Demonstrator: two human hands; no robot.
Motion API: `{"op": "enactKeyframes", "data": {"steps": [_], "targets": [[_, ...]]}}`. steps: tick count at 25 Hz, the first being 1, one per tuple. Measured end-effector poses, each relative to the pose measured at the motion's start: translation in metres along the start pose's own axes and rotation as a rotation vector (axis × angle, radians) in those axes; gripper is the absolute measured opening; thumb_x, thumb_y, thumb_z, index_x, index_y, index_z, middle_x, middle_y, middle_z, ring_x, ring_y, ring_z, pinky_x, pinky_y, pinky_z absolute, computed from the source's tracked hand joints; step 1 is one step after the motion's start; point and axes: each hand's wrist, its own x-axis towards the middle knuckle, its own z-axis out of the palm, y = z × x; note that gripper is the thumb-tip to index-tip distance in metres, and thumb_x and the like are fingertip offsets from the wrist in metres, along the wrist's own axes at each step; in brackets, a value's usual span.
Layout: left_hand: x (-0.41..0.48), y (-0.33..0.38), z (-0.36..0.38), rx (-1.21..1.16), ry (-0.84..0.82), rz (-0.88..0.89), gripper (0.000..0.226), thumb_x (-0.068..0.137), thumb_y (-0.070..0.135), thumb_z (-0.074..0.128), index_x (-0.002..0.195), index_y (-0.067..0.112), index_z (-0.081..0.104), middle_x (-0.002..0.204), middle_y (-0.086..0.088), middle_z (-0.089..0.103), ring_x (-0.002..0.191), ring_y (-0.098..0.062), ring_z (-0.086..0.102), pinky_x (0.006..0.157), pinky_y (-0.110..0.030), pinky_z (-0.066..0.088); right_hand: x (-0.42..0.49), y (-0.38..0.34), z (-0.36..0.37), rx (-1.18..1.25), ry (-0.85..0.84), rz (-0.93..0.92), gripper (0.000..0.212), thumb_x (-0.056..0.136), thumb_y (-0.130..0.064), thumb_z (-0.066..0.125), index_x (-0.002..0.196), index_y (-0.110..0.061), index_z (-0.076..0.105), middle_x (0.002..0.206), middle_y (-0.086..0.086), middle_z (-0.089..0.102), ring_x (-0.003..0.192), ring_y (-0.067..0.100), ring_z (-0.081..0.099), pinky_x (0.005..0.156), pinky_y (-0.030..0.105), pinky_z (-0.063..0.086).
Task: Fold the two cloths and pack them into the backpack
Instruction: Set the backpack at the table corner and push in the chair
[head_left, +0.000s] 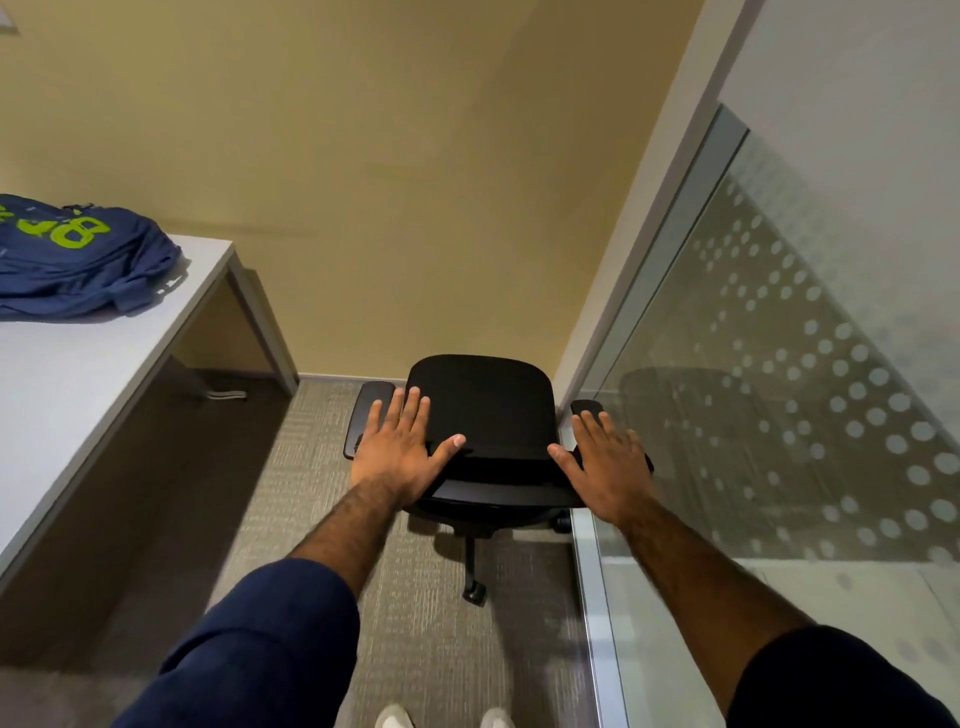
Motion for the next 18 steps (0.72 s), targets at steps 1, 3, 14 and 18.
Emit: {"op": "enactKeyframes", "data": {"steps": [1, 3, 14, 18], "targets": [[-0.004, 0.002, 0.0, 0.001, -0.003, -0.011, 0.102, 0.08, 0.081, -0.021, 0.159, 0.018, -0.012, 0.168, -0.001, -0.02, 0.152, -0.02, -0.024, 0.125, -0.047, -0.012, -0.002, 0.001, -0.001, 0.0, -0.007, -0.005, 0.101, 0.083, -0.081, -0.007, 0.162, -0.022, 0.011, 0.17, -0.001, 0.006, 0.157, 0.02, -0.001, 0.125, 0.055, 0.006], [-0.01, 0.008, -0.001, -0.007, -0.01, -0.032, 0.099, 0.083, 0.082, -0.016, 0.16, 0.018, -0.011, 0.168, -0.001, -0.02, 0.152, -0.019, -0.024, 0.125, -0.046, -0.012, -0.004, 0.005, -0.002, -0.005, -0.023, -0.021, 0.102, 0.082, -0.081, -0.008, 0.162, -0.022, 0.01, 0.17, -0.001, 0.004, 0.157, 0.02, -0.002, 0.125, 0.055, 0.005], [-0.038, 0.026, 0.007, -0.026, -0.081, -0.119, 0.111, 0.075, 0.086, -0.02, 0.16, 0.016, -0.008, 0.168, -0.005, -0.017, 0.154, -0.021, -0.018, 0.127, -0.043, -0.004, -0.015, 0.022, 0.002, 0.038, 0.021, -0.125, 0.091, 0.092, -0.077, 0.003, 0.161, -0.02, 0.014, 0.17, 0.002, 0.012, 0.157, 0.021, 0.002, 0.125, 0.056, 0.005], [-0.05, 0.021, 0.005, -0.013, -0.085, -0.133, 0.107, 0.079, 0.084, -0.016, 0.16, 0.015, -0.008, 0.168, -0.005, -0.016, 0.155, -0.021, -0.017, 0.128, -0.043, -0.003, -0.02, 0.013, 0.004, 0.039, 0.047, -0.143, 0.089, 0.093, -0.077, 0.005, 0.161, -0.02, 0.016, 0.169, 0.002, 0.014, 0.157, 0.022, 0.004, 0.125, 0.055, 0.005]]}}
